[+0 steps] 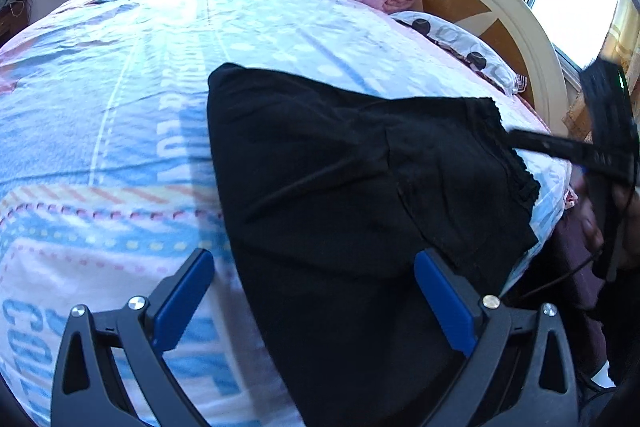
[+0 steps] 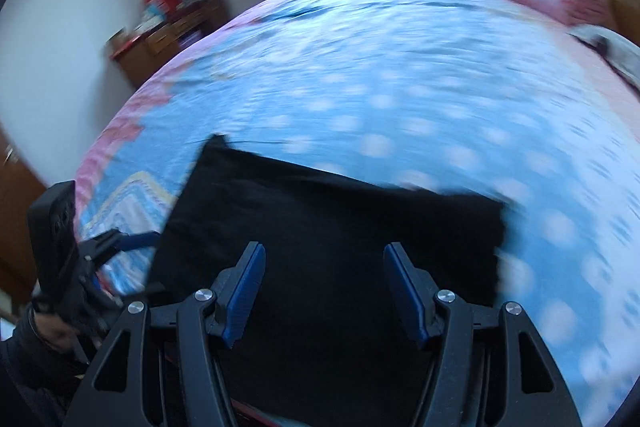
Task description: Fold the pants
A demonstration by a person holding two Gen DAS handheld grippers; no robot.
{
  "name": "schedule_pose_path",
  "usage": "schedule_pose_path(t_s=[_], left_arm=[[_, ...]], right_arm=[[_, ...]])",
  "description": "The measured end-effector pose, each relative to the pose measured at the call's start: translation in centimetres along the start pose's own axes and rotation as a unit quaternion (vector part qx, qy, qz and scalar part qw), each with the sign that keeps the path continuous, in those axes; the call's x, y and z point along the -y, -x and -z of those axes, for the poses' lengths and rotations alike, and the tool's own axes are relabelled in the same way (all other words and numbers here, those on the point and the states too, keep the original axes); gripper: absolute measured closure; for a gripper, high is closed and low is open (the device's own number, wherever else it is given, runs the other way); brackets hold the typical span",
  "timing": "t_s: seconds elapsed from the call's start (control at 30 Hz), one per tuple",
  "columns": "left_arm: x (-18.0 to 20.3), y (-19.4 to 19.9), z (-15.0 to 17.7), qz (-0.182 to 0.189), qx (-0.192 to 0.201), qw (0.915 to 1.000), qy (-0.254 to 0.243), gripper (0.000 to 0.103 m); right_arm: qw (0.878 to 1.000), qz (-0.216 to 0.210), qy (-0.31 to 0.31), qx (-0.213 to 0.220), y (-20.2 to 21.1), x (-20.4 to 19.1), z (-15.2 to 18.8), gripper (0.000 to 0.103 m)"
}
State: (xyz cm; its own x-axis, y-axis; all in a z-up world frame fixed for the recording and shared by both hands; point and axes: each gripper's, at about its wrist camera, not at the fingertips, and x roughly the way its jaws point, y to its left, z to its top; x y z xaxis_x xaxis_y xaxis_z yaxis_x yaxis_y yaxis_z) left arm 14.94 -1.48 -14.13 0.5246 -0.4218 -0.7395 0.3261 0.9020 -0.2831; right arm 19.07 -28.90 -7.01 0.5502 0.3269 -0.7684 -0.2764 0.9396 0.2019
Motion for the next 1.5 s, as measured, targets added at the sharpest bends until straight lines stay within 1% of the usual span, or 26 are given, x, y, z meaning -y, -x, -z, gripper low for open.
schedule_pose_path(t_s=[0.1, 0.17, 0.23, 0.27, 0.33, 0.4, 0.47, 0.57, 0.63, 0.7, 0.73, 0.8, 0.83, 0.87, 0.9, 0.93, 0.97, 1.0, 1.07, 1.13, 1.23, 1.37, 1.43, 1.5], left_arm=[[-0.2, -1.1, -0.9, 0.002, -0.002, 1.0000, 0.004, 0.000], [-0.2, -1.5, -1.3, 0.003, -0.001, 1.0000, 0.005, 0.000], [0.0, -1.7, -1.7, 0.002, 0.001, 1.0000, 0.000, 0.000], [0.0, -1.9, -1.8, 0.001, 0.001, 1.0000, -0.002, 0.000], [0.1, -2.1, -2.2, 0.002, 0.001, 1.0000, -0.002, 0.000], [0.1, -2.4, -2.5, 0.004, 0.002, 1.0000, -0.001, 0.000], [0.2, -2.6, -2.4, 0.001, 0.000, 1.0000, -0.005, 0.000], [0.5, -3.0, -2.4, -0.009, -0.005, 0.9997, -0.023, 0.000], [1.1, -3.6, -2.5, -0.019, -0.007, 0.9990, -0.041, 0.000], [1.2, -3.8, -2.7, -0.020, -0.005, 0.9989, -0.043, 0.000], [1.2, -3.9, -2.9, -0.015, -0.001, 0.9992, -0.038, 0.001], [1.3, -3.7, -3.0, -0.001, 0.002, 0.9995, -0.031, 0.008], [1.2, -3.5, -3.0, -0.006, 0.005, 0.9995, -0.030, 0.021], [0.9, -3.0, -2.9, -0.009, 0.008, 0.9995, -0.030, 0.039], [0.7, -2.7, -2.9, -0.004, 0.013, 0.9995, -0.029, 0.051], [0.2, -2.4, -2.9, 0.012, 0.015, 0.9996, -0.022, 0.068], [-0.3, -2.2, -2.9, 0.021, 0.012, 0.9997, -0.008, 0.076], [-0.5, -2.0, -2.9, 0.026, 0.013, 0.9996, -0.002, 0.081], [-0.3, -1.5, -2.9, 0.023, 0.018, 0.9996, -0.006, 0.086], [0.0, -1.0, -2.8, 0.022, 0.023, 0.9995, -0.009, 0.088], [-0.4, 0.7, -3.0, 0.033, 0.043, 0.9985, 0.005, 0.089], [-2.1, 3.9, -3.7, 0.023, 0.079, 0.9965, 0.014, 0.090], [-3.9, 6.5, -4.4, 0.009, 0.105, 0.9942, 0.021, 0.090], [-5.8, 8.6, -5.1, -0.009, 0.125, 0.9917, 0.027, 0.090]], right_arm=[[0.998, 0.025, -0.050, 0.002, 1.4, 3.8, 1.9, 0.040], [0.996, 0.034, -0.085, -0.003, 1.6, 6.4, 3.0, 0.040], [0.994, 0.024, -0.110, -0.009, 1.3, 7.8, 3.7, 0.040], [0.993, 0.009, -0.121, -0.010, 1.0, 8.3, 4.1, 0.040], [0.991, -0.010, -0.132, -0.006, 0.6, 8.6, 4.4, 0.040], [0.989, -0.040, -0.142, -0.004, 0.1, 8.8, 4.3, 0.040], [0.986, -0.067, -0.153, -0.012, -0.7, 8.8, 4.5, 0.040], [0.986, -0.082, -0.142, -0.019, -1.5, 8.2, 4.9, 0.040], [0.986, -0.078, -0.143, -0.019, -1.7, 8.2, 5.1, 0.040], [0.985, -0.085, -0.153, -0.013, -2.0, 8.6, 5.2, 0.041], [0.984, -0.084, -0.155, -0.012, -2.3, 8.6, 5.2, 0.041], [0.986, -0.082, -0.147, -0.009, -2.3, 7.8, 5.0, 0.043], [0.984, -0.099, -0.145, -0.008, -2.2, 7.4, 4.9, 0.061], [0.982, -0.115, -0.152, -0.005, -2.2, 7.3, 4.9, 0.067], [0.980, -0.117, -0.158, 0.002, -2.0, 7.3, 5.1, 0.070], [0.981, -0.114, -0.157, 0.003, -2.0, 7.3, 5.2, 0.076], [0.981, -0.115, -0.157, 0.006, -1.9, 7.4, 5.3, 0.079], [0.979, -0.120, -0.163, 0.014, -1.7, 7.5, 5.5, 0.080], [0.981, -0.117, -0.154, 0.023, -1.1, 6.9, 5.2, 0.084], [0.986, -0.104, -0.124, 0.033, 0.0, 5.4, 4.4, 0.085], [0.991, -0.102, -0.075, 0.045, 1.9, 2.8, 2.4, 0.087], [0.993, -0.108, -0.019, 0.043, 2.7, -0.3, -1.2, 0.088], [0.992, -0.115, 0.012, 0.042, 2.5, -2.2, -3.5, 0.088], [0.990, -0.130, 0.046, 0.042, 1.6, -4.7, -6.5, 0.088]])
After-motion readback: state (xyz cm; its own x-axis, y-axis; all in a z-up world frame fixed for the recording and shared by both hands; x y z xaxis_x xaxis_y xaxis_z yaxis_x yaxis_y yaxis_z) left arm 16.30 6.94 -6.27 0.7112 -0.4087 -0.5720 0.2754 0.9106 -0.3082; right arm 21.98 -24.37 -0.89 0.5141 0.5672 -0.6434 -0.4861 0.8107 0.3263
